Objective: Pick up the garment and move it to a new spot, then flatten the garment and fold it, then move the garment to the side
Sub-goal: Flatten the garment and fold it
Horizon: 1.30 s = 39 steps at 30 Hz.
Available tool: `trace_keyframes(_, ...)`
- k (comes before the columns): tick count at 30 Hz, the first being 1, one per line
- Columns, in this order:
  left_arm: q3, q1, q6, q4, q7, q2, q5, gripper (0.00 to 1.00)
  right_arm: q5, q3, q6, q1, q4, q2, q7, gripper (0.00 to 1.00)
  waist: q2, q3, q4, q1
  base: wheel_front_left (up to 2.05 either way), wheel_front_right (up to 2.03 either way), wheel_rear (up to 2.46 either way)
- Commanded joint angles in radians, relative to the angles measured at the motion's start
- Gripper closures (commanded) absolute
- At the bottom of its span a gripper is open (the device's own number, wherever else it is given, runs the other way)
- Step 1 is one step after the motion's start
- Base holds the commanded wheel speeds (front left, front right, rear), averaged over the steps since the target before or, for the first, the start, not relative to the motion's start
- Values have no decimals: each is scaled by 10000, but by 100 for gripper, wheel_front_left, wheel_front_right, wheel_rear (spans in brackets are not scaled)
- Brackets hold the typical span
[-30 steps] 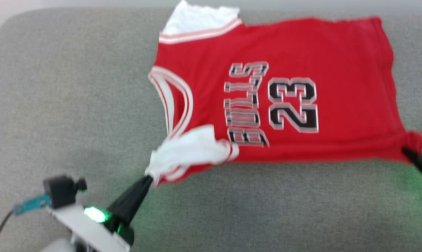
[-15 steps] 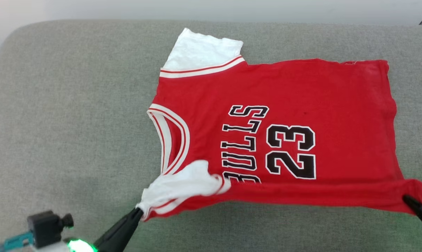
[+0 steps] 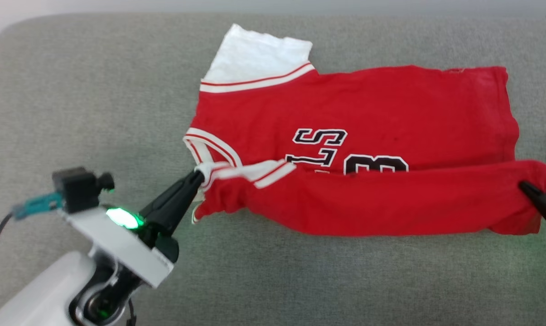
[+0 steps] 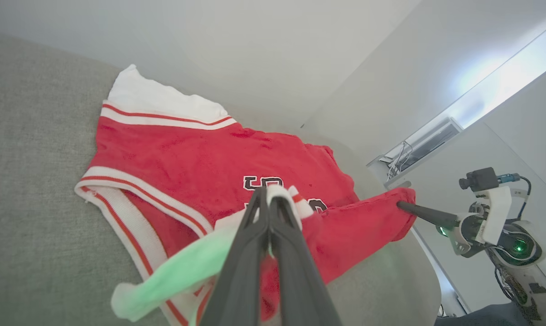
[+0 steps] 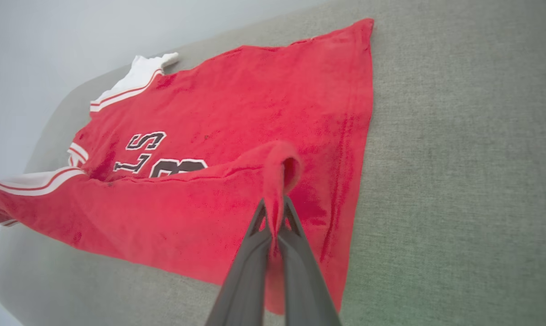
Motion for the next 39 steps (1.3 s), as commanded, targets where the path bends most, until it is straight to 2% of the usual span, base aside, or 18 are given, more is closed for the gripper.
trace_keyframes(1, -140, -256, 20, 342, 100, -96, 0, 100, -132, 15, -16, -292, 156, 65, 58, 100, 0, 231, -132, 0, 0, 0, 0)
trace_keyframes(3, -428, -586, 20, 968, 238, -127, 282, 100, -258, 225, -16, -675, 463, 160, 58, 100, 0, 392, -245, 0, 0, 0, 0)
trace_keyframes(6, -654, -984, 20, 1887, 166, -494, 180, 100, -506, 442, -16, -1077, 1104, 279, -70, 100, 0, 589, -320, 0, 0, 0, 0)
trace_keyframes(11, -1234, -1520, 20, 3149, 198, -767, 398, 100, -1083, 935, -16, -1467, 2204, 224, -550, 100, 0, 956, -403, 0, 0, 0, 0)
trace_keyframes(17, -1987, -1928, 38, 4540, 179, -867, 768, 100, -1199, 1506, -21, -1747, 3056, 279, -1217, 100, 0, 1185, -447, 0, 0, 0, 0)
trace_keyframes(18, -2093, -1968, 39, 4642, 156, -902, 786, 88, -1239, 1622, -21, -1791, 3125, 235, -1302, 100, 0, 1186, -457, 0, 0, 0, 0)
trace_keyframes(19, -2173, -2021, 39, 4674, 82, -910, 763, 59, -1251, 1747, -22, -1845, 3154, 191, -1431, 91, 0, 1158, -466, 0, 0, 0, 0)
trace_keyframes(20, -2227, -2096, 38, 4700, -19, -861, 804, 29, -1256, 1842, -22, -1883, 3134, 134, -1580, 63, 0, 1100, -469, 0, 0, 0, 0)
trace_keyframes(21, -2283, -2153, 38, 4699, -116, -776, 858, 0, -1250, 1933, -21, -1884, 3096, 64, -1734, 8, 0, 1021, -466, 0, 0, 0, 0)
trace_keyframes(22, -2343, -2203, 38, 4661, -171, -676, 854, 0, -1222, 2026, -19, -1880, 3036, 1, -1879, 0, 0, 919, -464, 0, 0, 0, 0)
trace_keyframes(26, -2563, -2427, 32, 4258, -121, -109, 926, 0, -1035, 2118, -18, -1706, 2713, -229, -2386, 0, 0, 399, -418, 0, 0, 0, 0)
trace_keyframes(30, -2720, -2769, 111, 3574, 655, 681, 1042, 0, -919, 1909, -16, -1484, 2416, -400, -2698, 0, 0, -124, -331, 0, 0, 0, 0)
trace_keyframes(36, -2780, -3383, 1230, 1849, 3067, 1620, 400, 0, -758, 1738, -16, -1333, 2240, -503, -2825, 0, 0, -457, -338, 0, 0, 0, 0)
trace_keyframes(39, -2907, -3620, 1710, 873, 4309, 1893, 20, 0, -779, 1824, -16, -1320, 2192, -464, -2844, 0, 0, -462, -429, 0, 0, 0, 0)
